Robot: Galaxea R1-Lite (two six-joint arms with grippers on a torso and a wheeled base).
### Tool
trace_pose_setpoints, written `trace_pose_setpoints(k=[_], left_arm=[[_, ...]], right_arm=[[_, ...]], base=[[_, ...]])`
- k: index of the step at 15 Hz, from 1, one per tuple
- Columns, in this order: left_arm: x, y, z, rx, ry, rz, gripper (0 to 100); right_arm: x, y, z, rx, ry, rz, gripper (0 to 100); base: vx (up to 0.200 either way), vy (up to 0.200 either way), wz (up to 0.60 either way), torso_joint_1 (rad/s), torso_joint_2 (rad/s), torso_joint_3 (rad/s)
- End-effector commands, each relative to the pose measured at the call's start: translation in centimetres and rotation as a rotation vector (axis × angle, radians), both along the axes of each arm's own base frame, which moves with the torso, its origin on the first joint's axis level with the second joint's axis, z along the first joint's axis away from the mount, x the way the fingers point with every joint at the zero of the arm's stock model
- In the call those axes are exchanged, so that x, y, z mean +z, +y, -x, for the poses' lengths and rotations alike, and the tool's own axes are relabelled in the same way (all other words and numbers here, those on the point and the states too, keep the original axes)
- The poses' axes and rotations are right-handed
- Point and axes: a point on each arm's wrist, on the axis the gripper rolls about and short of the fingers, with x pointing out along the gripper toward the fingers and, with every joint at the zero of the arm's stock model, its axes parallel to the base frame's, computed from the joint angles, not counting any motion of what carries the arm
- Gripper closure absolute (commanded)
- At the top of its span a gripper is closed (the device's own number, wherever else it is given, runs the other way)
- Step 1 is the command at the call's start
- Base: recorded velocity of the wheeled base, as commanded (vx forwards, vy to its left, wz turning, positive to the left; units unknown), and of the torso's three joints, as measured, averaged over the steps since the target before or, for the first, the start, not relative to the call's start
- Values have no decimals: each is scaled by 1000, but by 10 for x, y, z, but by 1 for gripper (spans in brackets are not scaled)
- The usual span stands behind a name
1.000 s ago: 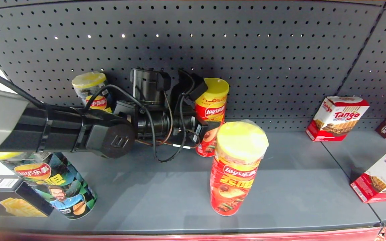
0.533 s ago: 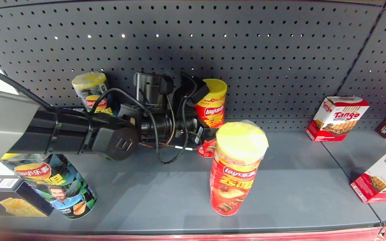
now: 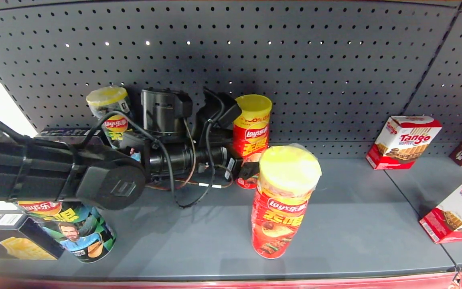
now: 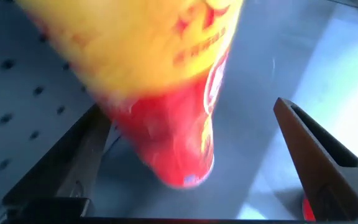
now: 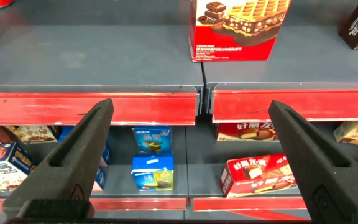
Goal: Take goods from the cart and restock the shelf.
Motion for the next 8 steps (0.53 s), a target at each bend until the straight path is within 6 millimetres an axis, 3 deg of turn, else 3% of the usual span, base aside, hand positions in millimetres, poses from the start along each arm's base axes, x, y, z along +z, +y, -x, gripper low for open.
trace_pose_setpoints(k=[1,8], left_arm=[[15,12,20,36,-38,12,0],[15,24,35,229,-41,-29,0]], right_arm=[[0,0,0,0,1,0,0],[0,0,0,0,1,0,0]], base=[[0,0,0,0,0,0],[0,0,0,0,0,0]])
